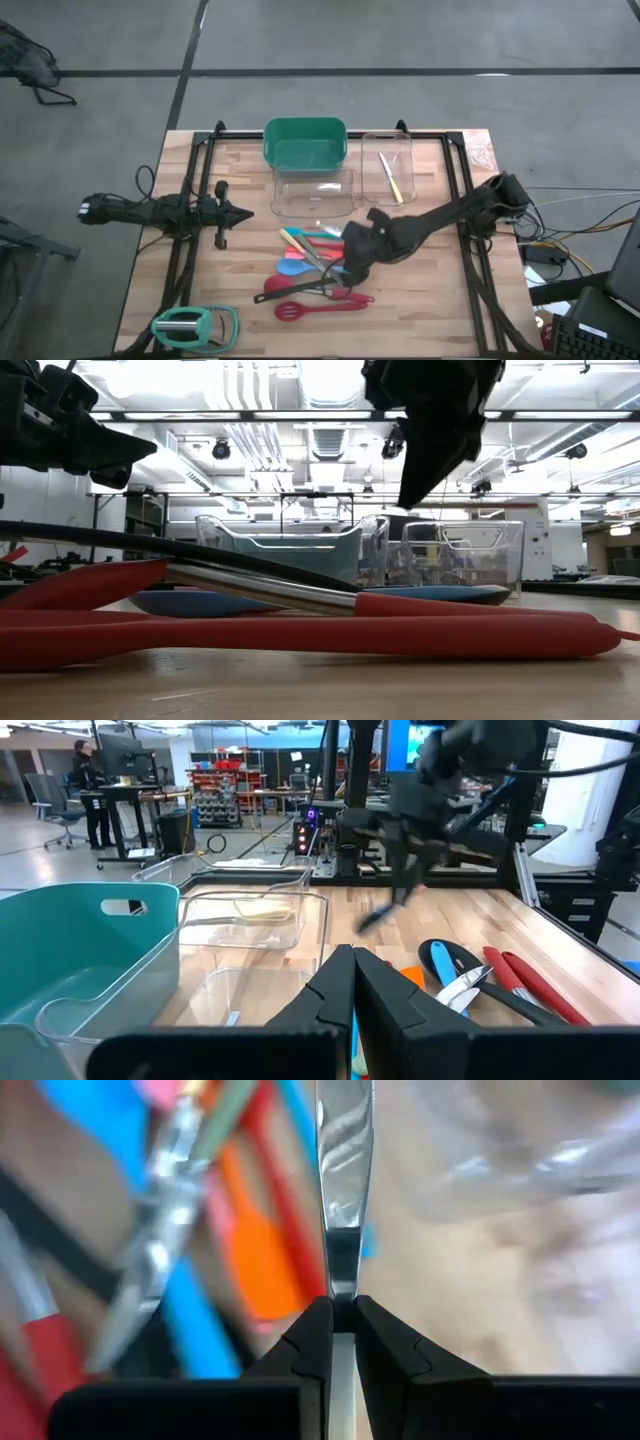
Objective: Pick & Place Kitchen Items
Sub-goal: Put the orange knife into the right transparent bin
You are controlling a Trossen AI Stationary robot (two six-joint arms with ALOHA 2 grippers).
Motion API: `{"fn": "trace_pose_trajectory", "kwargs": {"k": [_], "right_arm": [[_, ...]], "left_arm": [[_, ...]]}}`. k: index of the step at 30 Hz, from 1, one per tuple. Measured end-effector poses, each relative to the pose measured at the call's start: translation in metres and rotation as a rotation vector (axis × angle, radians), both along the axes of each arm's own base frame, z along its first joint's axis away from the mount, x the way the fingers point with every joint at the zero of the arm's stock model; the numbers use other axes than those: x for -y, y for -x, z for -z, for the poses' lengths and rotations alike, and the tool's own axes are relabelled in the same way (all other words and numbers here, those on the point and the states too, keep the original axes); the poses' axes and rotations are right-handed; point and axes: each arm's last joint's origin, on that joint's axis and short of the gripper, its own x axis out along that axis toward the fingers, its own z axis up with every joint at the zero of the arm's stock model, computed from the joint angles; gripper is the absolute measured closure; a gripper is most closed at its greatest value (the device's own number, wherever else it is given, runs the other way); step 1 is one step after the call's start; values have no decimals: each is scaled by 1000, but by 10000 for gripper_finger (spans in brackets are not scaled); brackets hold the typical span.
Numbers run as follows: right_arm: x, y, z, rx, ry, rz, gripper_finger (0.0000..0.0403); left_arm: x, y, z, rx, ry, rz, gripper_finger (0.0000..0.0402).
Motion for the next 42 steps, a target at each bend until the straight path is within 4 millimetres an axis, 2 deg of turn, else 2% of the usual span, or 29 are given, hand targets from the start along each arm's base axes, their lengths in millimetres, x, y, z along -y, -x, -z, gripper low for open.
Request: {"fn": "trace_pose_trajectory", "kwargs": {"k": [10, 15, 19, 28, 34, 42], "right_arm": [[57, 34, -53, 103, 257, 219, 375], [93, 44, -62, 119, 266, 335, 374], [122, 48, -54, 64, 287, 406, 374], [169, 66, -12, -56, 296, 557, 374], [181, 69, 17, -18, 249, 528, 374], [188, 78, 33, -32, 219, 557, 374]], "left_arm": [[0, 0, 0, 0, 0, 0, 392], [0, 0, 0, 0, 0, 0, 392], [0, 0, 0, 0, 0, 0, 392], [0, 0, 0, 0, 0, 0, 392], [0, 0, 0, 0, 0, 0, 392], [0, 0, 0, 0, 0, 0, 392]]}}
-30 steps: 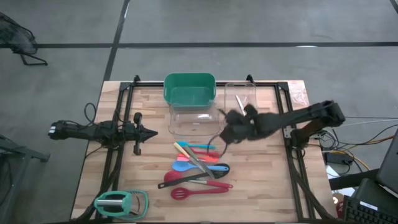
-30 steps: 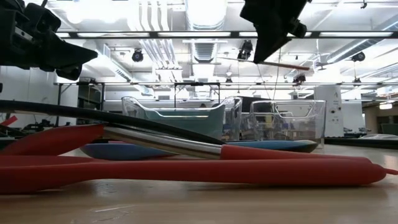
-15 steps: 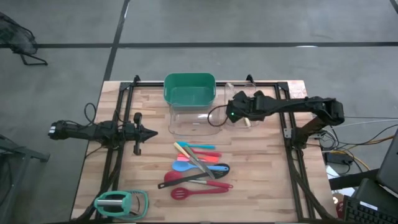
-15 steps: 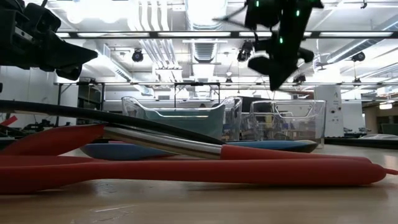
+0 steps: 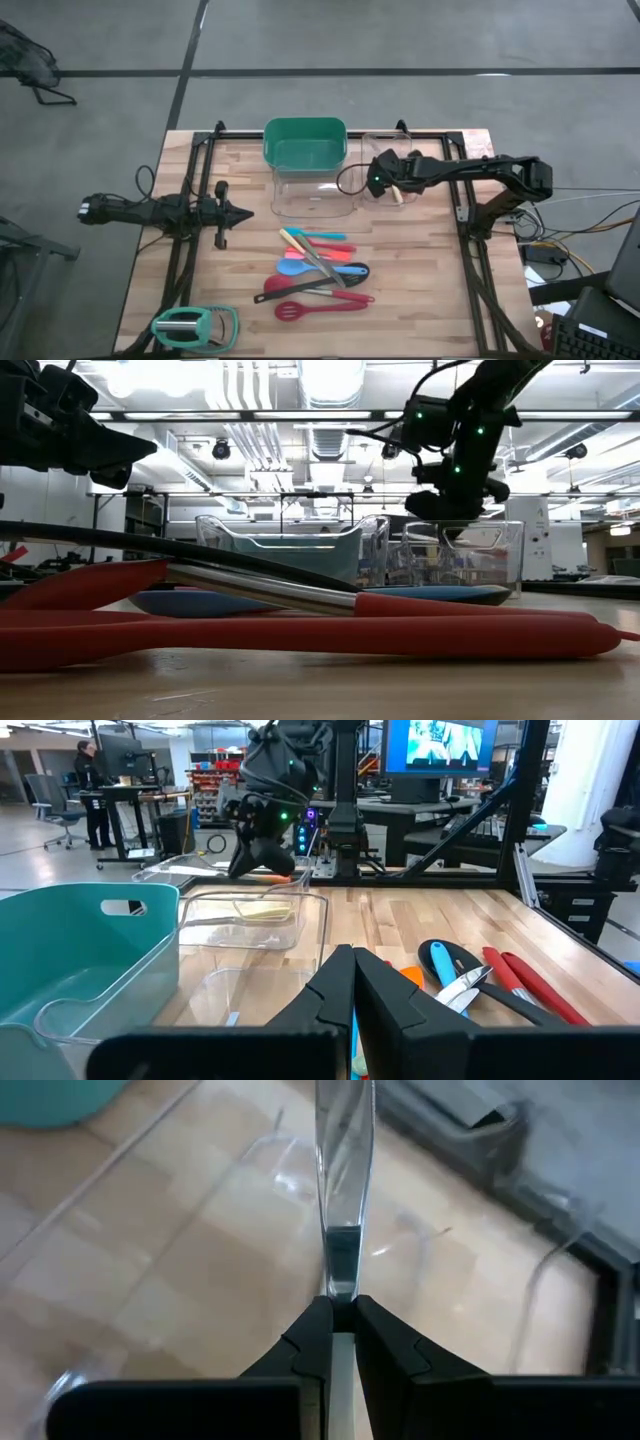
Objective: Pick & Place Kitchen Items
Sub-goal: Put the orange knife into the right transparent bin
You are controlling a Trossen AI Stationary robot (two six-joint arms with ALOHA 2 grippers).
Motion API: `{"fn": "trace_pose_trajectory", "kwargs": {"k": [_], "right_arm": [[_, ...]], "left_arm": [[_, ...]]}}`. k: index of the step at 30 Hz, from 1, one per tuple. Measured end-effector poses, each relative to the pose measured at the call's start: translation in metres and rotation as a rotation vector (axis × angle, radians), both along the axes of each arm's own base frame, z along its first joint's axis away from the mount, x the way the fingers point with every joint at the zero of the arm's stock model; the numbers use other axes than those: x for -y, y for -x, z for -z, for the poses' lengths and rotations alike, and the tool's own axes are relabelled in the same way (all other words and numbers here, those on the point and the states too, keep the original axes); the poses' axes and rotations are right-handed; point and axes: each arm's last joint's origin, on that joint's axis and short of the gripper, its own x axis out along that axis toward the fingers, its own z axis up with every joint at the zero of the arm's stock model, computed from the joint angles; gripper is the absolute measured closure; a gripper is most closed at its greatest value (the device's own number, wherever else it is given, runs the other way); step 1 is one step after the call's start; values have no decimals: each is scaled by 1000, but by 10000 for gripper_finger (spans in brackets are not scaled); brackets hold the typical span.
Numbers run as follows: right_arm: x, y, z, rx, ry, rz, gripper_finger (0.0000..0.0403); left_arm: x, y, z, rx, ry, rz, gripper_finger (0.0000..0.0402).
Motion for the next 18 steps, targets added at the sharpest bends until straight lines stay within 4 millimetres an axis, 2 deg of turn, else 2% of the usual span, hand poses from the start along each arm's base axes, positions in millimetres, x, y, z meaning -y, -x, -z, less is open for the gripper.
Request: {"fn": "trace_pose_trajectory", "kwargs": {"k": [10, 18], "right_arm": [[0, 0, 6, 21, -15, -10, 372], [2, 5, 15, 24, -12, 0, 346]], "left_arm": [[0, 0, 0, 0, 0, 0, 392], [0, 0, 0, 0, 0, 0, 392]]}}
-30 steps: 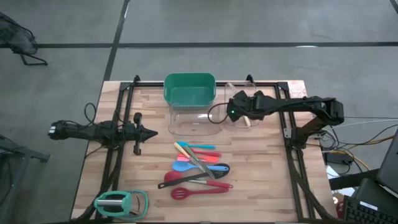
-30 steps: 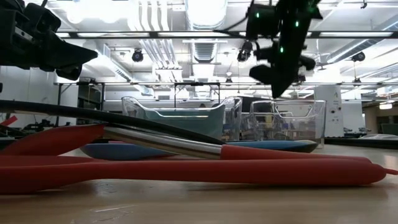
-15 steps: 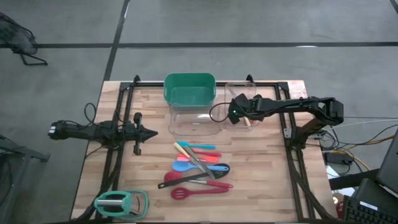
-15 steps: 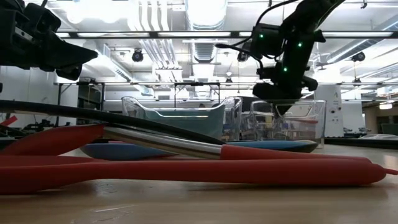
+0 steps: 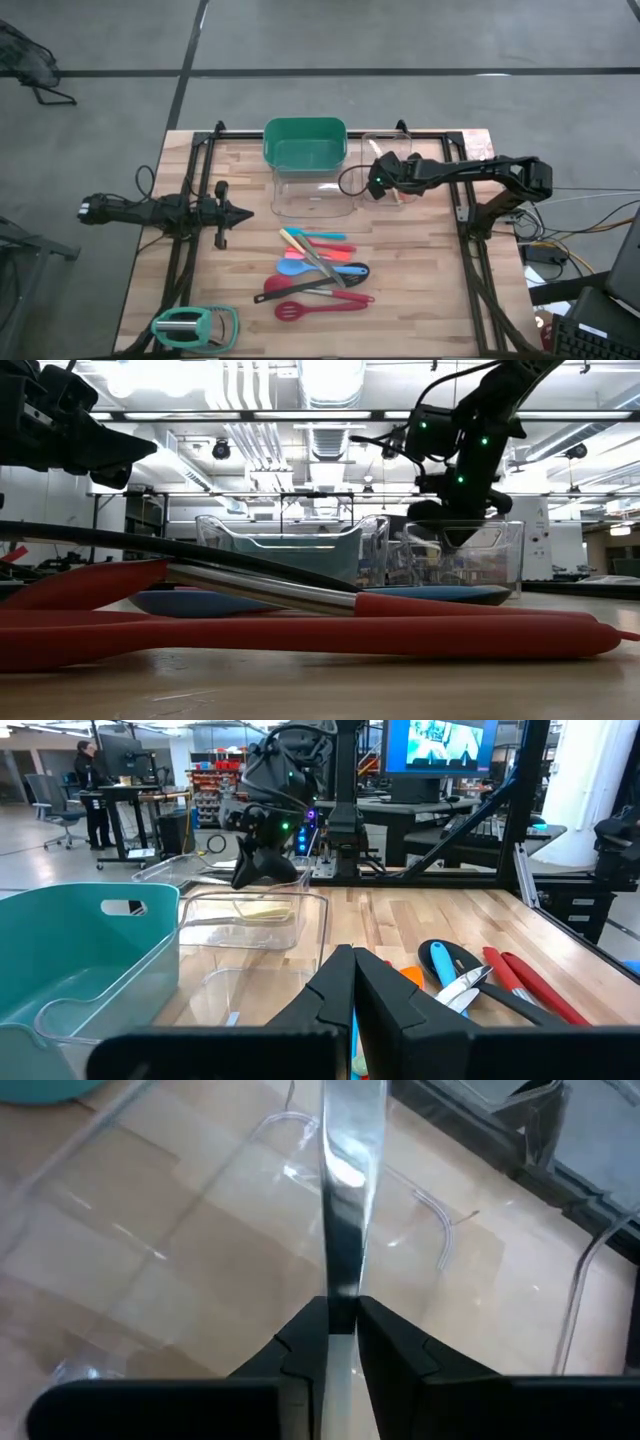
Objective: Pick & Place Kitchen Items
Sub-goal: Put the orange knife into the right transparent bin, then put the yellow knife into the right transparent bin
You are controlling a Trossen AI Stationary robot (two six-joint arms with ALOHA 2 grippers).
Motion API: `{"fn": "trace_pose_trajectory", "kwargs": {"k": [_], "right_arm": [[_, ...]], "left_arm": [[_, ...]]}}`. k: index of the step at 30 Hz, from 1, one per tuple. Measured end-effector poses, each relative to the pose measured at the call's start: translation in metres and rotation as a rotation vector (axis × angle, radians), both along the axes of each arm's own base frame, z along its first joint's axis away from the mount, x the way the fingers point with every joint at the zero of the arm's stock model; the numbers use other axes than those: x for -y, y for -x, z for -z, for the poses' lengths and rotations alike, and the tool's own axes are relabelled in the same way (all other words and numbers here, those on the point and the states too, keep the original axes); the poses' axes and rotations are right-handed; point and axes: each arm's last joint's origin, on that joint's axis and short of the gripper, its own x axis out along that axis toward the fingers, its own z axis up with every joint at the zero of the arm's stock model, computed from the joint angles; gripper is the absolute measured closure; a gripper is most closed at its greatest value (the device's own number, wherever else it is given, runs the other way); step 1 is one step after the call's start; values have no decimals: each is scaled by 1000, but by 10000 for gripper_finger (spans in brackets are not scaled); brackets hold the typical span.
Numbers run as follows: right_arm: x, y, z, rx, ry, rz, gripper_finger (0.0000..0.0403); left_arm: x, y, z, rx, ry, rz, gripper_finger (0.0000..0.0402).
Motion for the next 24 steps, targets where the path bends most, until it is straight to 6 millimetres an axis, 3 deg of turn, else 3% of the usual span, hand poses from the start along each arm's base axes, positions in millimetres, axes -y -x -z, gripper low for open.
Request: {"fn": "trace_pose_trajectory", "kwargs": {"k": [8, 13, 19, 24], "right_arm": [[0, 1, 1, -6, 2, -2, 320], [-3, -7, -8, 5, 13, -52, 302], [-21, -27, -31, 55, 45, -165, 275], [-50, -46, -51, 172, 64, -259, 250]], "left_arm": [[0, 0, 0, 0, 0, 0, 392], [0, 0, 0, 0, 0, 0, 392], [0, 0, 0, 0, 0, 0, 392], [0, 0, 0, 0, 0, 0, 392]]}}
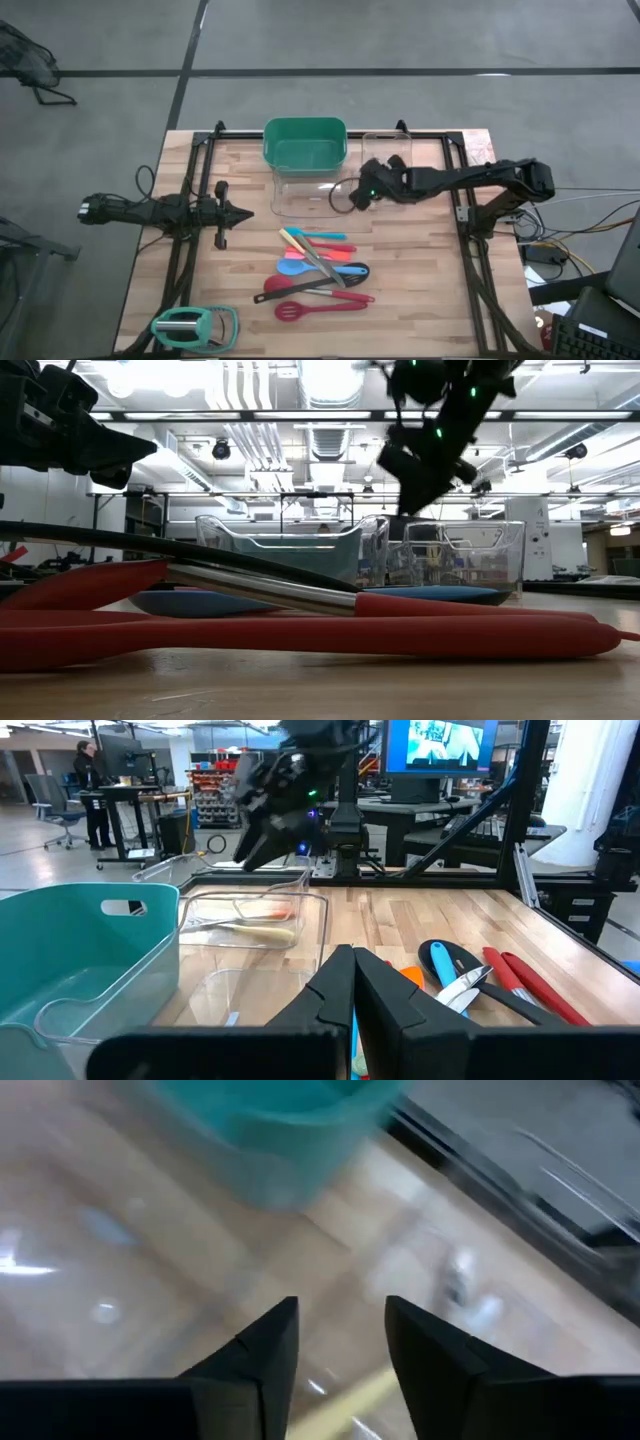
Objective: Pick & Place Kitchen Items
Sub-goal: Put the yellow knife into the right transparent bin
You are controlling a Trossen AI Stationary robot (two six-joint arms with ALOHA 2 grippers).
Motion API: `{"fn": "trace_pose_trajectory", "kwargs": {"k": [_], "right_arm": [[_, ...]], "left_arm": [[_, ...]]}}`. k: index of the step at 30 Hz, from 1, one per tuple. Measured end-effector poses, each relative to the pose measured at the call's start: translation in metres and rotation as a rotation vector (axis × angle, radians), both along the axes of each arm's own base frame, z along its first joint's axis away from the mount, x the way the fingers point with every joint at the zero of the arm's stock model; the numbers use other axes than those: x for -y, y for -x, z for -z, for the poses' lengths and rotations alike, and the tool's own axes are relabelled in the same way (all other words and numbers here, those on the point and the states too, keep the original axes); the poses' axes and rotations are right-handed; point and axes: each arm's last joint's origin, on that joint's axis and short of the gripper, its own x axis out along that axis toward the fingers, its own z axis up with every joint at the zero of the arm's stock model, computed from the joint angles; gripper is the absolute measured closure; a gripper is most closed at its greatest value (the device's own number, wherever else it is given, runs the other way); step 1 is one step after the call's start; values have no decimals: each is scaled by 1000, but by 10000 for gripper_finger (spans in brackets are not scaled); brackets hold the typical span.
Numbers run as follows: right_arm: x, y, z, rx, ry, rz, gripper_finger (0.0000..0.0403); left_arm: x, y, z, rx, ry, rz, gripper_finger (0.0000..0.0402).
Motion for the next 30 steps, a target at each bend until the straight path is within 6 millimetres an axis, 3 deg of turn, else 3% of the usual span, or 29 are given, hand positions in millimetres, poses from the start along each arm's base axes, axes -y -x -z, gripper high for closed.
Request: {"fn": "trace_pose_trajectory", "kwargs": {"k": [8, 17, 23, 30], "right_arm": [[-67, -24, -17, 188, 19, -258, 219], [-123, -58, 1, 157, 36, -440, 235], [-146, -93, 16, 126, 59, -502, 256], [-157, -138, 45, 82, 78, -517, 274]], "left_arm": [[0, 0, 0, 0, 0, 0, 392], [0, 0, 0, -3, 0, 0, 392], [0, 0, 1, -7, -1, 0, 392], [0, 0, 1, -8, -1, 0, 392]]}}
